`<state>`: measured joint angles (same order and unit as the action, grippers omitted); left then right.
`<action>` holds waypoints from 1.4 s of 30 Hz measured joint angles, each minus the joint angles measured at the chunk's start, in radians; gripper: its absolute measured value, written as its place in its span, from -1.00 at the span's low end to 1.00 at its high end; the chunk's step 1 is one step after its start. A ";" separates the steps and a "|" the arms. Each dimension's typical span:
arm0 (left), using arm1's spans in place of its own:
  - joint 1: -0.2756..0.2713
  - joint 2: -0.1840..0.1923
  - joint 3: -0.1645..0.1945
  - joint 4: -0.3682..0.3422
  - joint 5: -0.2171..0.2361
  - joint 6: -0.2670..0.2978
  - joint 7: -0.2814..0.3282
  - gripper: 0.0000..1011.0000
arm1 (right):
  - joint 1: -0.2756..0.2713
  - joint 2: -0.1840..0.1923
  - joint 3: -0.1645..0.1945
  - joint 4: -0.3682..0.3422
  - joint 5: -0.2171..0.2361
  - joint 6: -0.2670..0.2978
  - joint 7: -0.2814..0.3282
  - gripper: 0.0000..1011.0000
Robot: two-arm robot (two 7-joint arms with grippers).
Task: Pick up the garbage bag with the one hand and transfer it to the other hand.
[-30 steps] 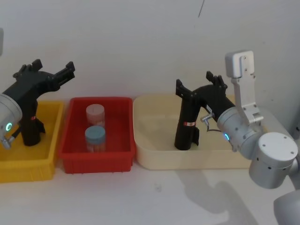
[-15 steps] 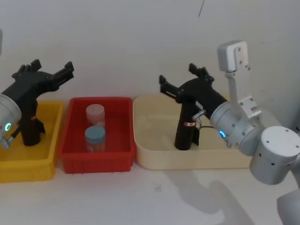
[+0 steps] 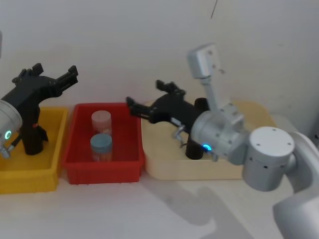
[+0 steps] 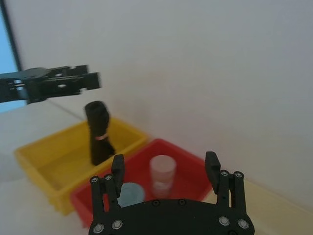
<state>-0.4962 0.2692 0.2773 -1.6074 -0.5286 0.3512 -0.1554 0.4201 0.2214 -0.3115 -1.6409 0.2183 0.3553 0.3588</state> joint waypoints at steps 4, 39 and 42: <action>0.000 0.000 0.000 0.000 0.000 0.000 0.000 0.98 | 0.041 -0.023 -0.044 0.036 0.001 0.033 0.020 0.99; 0.000 0.000 0.000 0.000 0.000 0.000 0.000 0.98 | 0.222 -0.134 -0.217 0.286 0.005 0.195 0.070 0.99; 0.000 0.000 0.000 0.000 0.000 0.000 0.000 0.98 | 0.236 -0.142 -0.224 0.311 0.007 0.202 0.074 0.99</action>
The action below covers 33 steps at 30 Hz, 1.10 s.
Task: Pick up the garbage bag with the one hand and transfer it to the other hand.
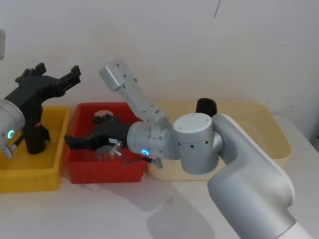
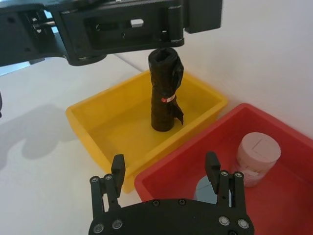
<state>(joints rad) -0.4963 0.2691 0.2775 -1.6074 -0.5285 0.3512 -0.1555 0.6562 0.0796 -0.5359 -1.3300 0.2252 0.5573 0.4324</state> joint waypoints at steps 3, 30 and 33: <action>0.000 0.000 0.000 0.000 0.000 0.000 0.000 0.98 | 0.017 -0.010 -0.007 0.031 0.003 0.006 0.002 0.99; 0.000 0.000 0.000 0.000 0.000 0.000 0.000 0.98 | 0.135 -0.044 -0.050 0.256 -0.028 -0.059 -0.006 0.99; 0.000 0.000 0.000 0.000 0.000 0.000 0.000 0.98 | 0.144 -0.042 -0.054 0.281 -0.037 -0.072 -0.005 0.99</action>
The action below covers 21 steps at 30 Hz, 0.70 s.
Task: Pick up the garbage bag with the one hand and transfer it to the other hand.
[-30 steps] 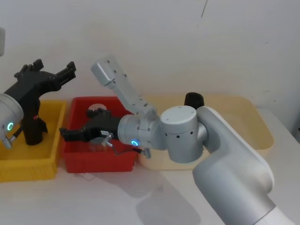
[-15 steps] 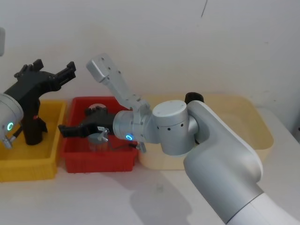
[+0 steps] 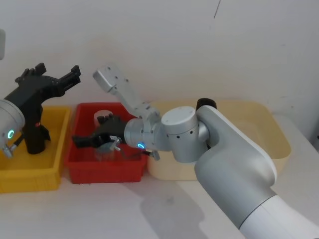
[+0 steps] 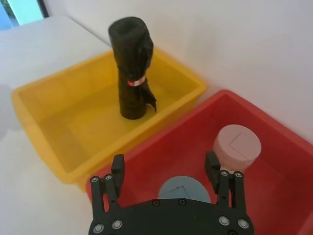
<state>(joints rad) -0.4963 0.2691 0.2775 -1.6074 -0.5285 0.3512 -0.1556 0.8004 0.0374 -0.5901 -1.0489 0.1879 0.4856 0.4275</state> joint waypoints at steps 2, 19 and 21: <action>0.000 0.000 0.000 0.000 0.000 0.000 0.000 0.98 | 0.006 0.000 -0.002 0.018 -0.006 -0.010 0.000 0.99; 0.000 0.000 0.000 0.000 0.000 0.000 0.000 0.98 | 0.018 0.005 0.001 0.089 -0.023 -0.023 0.010 0.99; 0.000 0.000 0.000 0.000 0.000 0.000 0.000 0.98 | 0.017 0.006 0.002 0.091 -0.023 -0.021 0.014 0.99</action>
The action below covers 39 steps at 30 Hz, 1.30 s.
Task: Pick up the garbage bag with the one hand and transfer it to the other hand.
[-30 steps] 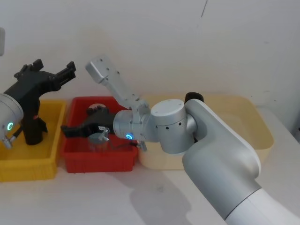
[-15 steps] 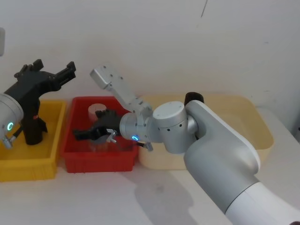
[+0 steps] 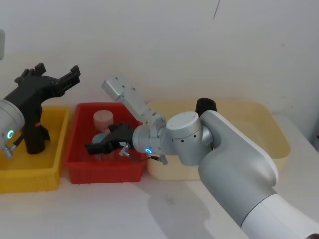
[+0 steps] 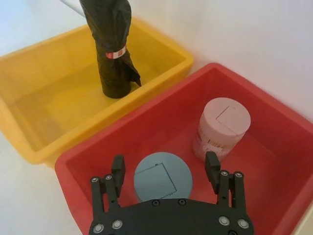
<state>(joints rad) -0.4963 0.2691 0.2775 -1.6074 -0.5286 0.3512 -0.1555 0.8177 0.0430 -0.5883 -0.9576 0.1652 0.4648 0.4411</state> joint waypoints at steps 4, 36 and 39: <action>0.000 0.000 0.000 0.000 0.000 0.000 0.000 0.98 | -0.002 0.001 0.004 0.005 0.000 0.005 0.006 0.99; 0.000 0.000 0.000 0.000 0.000 0.000 0.000 0.98 | -0.019 -0.003 0.072 -0.048 0.036 0.009 -0.019 0.31; 0.000 0.000 0.000 0.000 0.000 0.000 0.000 0.98 | -0.023 -0.003 0.087 -0.069 0.045 0.002 -0.036 0.31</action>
<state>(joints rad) -0.4964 0.2691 0.2774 -1.6075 -0.5286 0.3512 -0.1555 0.7949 0.0403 -0.5010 -1.0270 0.2102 0.4665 0.4046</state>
